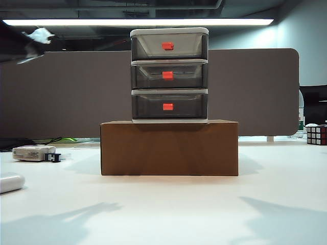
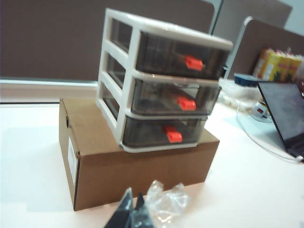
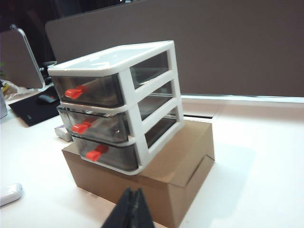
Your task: Open the second layer of the drawer on the table, pick up the earphone case on the table and put it in, and finally close the drawer.
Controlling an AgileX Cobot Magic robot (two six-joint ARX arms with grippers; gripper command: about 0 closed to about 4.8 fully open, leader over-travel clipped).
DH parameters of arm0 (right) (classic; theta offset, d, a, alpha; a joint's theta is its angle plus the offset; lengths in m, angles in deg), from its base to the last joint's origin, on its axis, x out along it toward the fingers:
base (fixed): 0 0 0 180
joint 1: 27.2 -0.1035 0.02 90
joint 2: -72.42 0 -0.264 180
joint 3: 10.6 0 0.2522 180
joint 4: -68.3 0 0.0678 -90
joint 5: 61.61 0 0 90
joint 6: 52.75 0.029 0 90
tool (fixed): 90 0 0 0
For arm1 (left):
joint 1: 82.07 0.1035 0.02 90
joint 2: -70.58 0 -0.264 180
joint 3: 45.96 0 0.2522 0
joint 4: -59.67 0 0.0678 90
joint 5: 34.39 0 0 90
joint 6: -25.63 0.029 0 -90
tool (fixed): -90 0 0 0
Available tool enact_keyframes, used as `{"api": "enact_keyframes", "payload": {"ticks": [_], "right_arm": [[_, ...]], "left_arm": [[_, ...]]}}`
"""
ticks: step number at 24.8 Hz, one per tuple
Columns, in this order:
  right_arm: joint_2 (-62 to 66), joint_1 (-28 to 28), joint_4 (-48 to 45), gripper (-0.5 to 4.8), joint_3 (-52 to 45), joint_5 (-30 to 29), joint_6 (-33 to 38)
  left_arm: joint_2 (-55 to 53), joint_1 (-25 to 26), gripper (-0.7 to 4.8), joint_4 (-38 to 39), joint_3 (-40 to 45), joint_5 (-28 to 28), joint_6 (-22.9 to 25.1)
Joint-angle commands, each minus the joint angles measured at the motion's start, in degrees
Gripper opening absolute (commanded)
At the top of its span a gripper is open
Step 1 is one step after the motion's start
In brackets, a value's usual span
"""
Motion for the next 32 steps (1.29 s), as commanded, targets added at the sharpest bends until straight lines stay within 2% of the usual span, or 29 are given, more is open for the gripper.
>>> {"api": "enact_keyframes", "payload": {"ticks": [1,6,7,9,11,13,16,18,19,20,21,22,27,30,32], "right_arm": [[6.97,-1.46,-1.51,-0.05,4.44,0.15,-1.29],[20.52,-3.28,-1.36,-0.05,12.28,-4.11,-5.9],[24.74,-3.32,-1.6,-0.05,14.75,-7.32,-6.14],[30.08,-3.17,-0.85,-0.05,18.51,-9.55,-7.26],[34.77,-3.28,-0.46,-0.05,21.97,-13.92,-9.33],[39.28,-3.19,0.13,-0.05,25.2,-18.23,-10.8],[45.13,-3.69,2.01,-0.05,29.53,-22.32,-13.68],[46.77,-4.0,2.21,-0.05,30.64,-22.29,-14.49],[48.13,-4.02,2.23,-0.05,31.54,-22.27,-15.85],[49.53,-4.17,2.16,-0.05,32.74,-22.27,-16.76],[50.34,-4.37,2.01,-0.05,33.48,-22.27,-17.03],[51.74,-4.57,1.57,-0.05,34.88,-22.25,-17.46],[58.36,-5.62,1.18,-0.05,41.72,-22.27,-18.01],[61.55,-6.08,1.18,-0.05,45.16,-22.29,-18.29],[64.15,-6.19,0.92,-0.05,47.74,-22.25,-18.29]], "left_arm": [[-11.8,0.02,-0.06,-10.69,-3.19,0.22,0.24],[-32.94,-0.02,-0.06,-19.41,-12.7,0.26,1.68],[-38.05,-0.04,-0.06,-22.05,-14.97,0.33,1.64],[-46.51,-0.72,-0.06,-25.55,-18.95,2.64,0.83],[-52.26,-1.38,-0.06,-26.86,-21.97,4.74,0.07],[-56.74,-1.38,-0.06,-29.14,-24.35,-1.03,-1.62],[-57.75,-1.09,-0.06,-28.94,-25.05,-8.37,-2.05],[-57.72,-1.11,-0.06,-28.98,-25.09,-8.13,-2.32],[-57.77,-1.29,-0.06,-28.94,-25.18,-5.29,-2.19],[-59.17,-2.99,-0.06,-29.03,-25.86,4.9,-1.42],[-60.15,-4.13,-0.06,-29.24,-26.43,10.56,-0.55],[-62.82,-5.97,-0.06,-30.93,-28.0,20.65,1.09],[-71.78,-8.98,-0.06,-34.62,-33.75,26.29,5.81],[-72.59,-8.41,0.05,-35.04,-34.86,26.99,6.23],[-72.59,-7.06,0.66,-35.01,-35.06,25.99,6.01]]}}
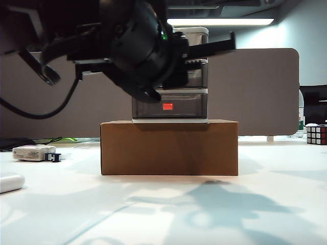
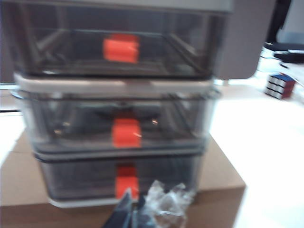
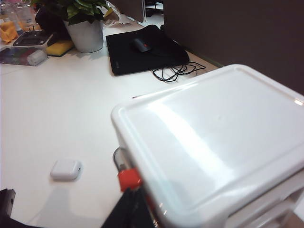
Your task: Open the second layer of the drawer on the table, pick up the earphone case on the table and put it in, and finally close the drawer.
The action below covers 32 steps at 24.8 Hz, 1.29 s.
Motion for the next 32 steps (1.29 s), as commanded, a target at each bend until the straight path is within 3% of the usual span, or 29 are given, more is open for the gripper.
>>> {"api": "enact_keyframes", "payload": {"ticks": [1,11,14,22,27,32], "right_arm": [[2.95,-0.11,-0.92,-0.05,3.32,-0.13,-0.33],[8.81,-1.46,-1.57,-0.05,7.74,-0.11,-0.94],[9.25,-2.12,-1.57,-0.05,7.76,-0.13,-1.2],[9.35,-2.62,-1.57,-0.05,7.76,0.11,-1.38],[9.35,-2.62,-1.55,-0.05,7.76,0.2,-1.57],[9.4,-2.62,-1.57,-0.05,7.76,0.35,-1.6]], "left_arm": [[0.17,1.46,0.76,-0.68,-0.42,-0.81,0.2],[-0.11,5.51,0.94,-1.07,-0.92,-7.28,-0.37],[-0.31,5.57,1.25,-1.36,-1.25,-7.69,-0.39],[-0.55,6.03,1.26,-1.51,-2.1,-8.04,-0.2],[-0.68,7.82,1.26,-1.01,-2.49,-12.48,-0.2],[-0.74,8.52,1.26,-0.98,-2.82,-12.61,-0.2]]}}
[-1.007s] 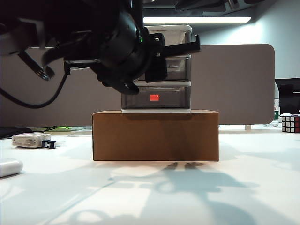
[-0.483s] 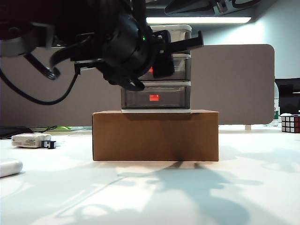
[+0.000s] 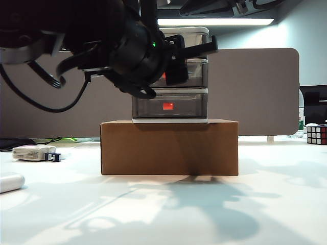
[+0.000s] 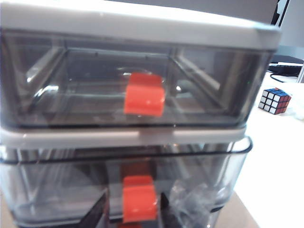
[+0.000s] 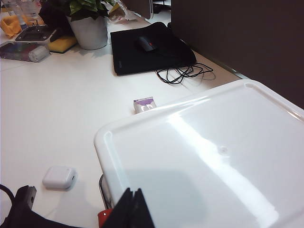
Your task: Open the second layer of the drawer on the table, pick up the earphone case on the table and put it in, and finally close the drawer.
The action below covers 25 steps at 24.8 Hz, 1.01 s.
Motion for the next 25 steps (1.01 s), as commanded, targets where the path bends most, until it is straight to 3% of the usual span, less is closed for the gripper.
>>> {"api": "enact_keyframes", "payload": {"ticks": [1,25], "right_arm": [[-0.02,-0.04,-0.98,-0.05,0.24,0.09,-0.24],[3.65,-0.22,-3.13,-0.05,0.28,5.22,-0.2]], "left_arm": [[-0.11,0.31,1.26,-0.5,-0.48,-0.61,0.17],[-1.33,0.87,1.2,-0.07,-1.68,-1.9,0.11]]}}
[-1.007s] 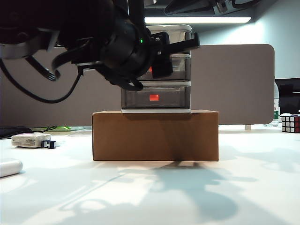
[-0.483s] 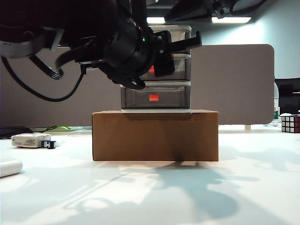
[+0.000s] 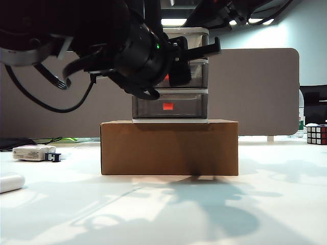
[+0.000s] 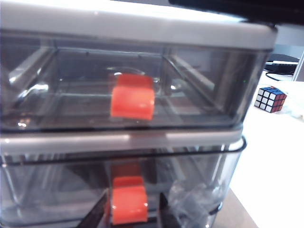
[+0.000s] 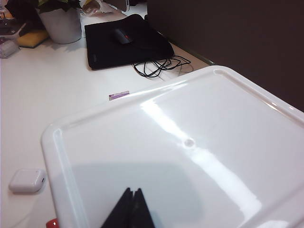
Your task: Open the second layer of the drawer on the table, pick up the earphone case on the table and put it in, and finally close the drawer.
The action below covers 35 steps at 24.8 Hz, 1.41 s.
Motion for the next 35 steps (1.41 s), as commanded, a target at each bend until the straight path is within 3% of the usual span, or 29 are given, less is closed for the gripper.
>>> {"api": "enact_keyframes", "payload": {"ticks": [1,3,5,8,11,18,22,35], "right_arm": [[0.0,-0.15,-0.02,-0.05,0.15,0.22,-0.15],[0.0,-0.15,-0.04,-0.05,0.15,0.22,-0.15],[0.0,-0.15,0.2,-0.05,0.15,0.22,-0.15],[0.07,-0.15,0.37,-0.05,0.15,0.22,-0.17],[0.11,-0.15,0.39,-0.05,0.15,0.24,-0.17],[1.03,-0.15,0.98,-0.05,0.15,1.07,-0.15],[1.92,-0.2,1.9,-0.05,0.15,2.08,-0.15],[2.64,-0.2,2.99,-0.05,0.15,2.82,-0.17]], "left_arm": [[-0.35,0.07,1.2,-0.48,-0.59,-0.31,0.13],[-0.37,0.07,1.14,-0.48,-0.59,-0.28,0.15],[-0.37,0.07,0.54,-0.5,-0.59,-0.26,0.15],[-0.37,0.07,0.46,-0.5,-0.59,-0.26,0.15],[-0.37,0.07,-0.05,-0.5,-0.59,-0.11,0.17],[-0.35,-0.81,-0.06,-0.46,-0.57,0.02,0.2],[-0.35,-2.78,-0.06,-0.46,-0.55,3.04,0.94],[-0.31,-14.56,-0.06,2.95,0.55,14.62,1.66]]}}
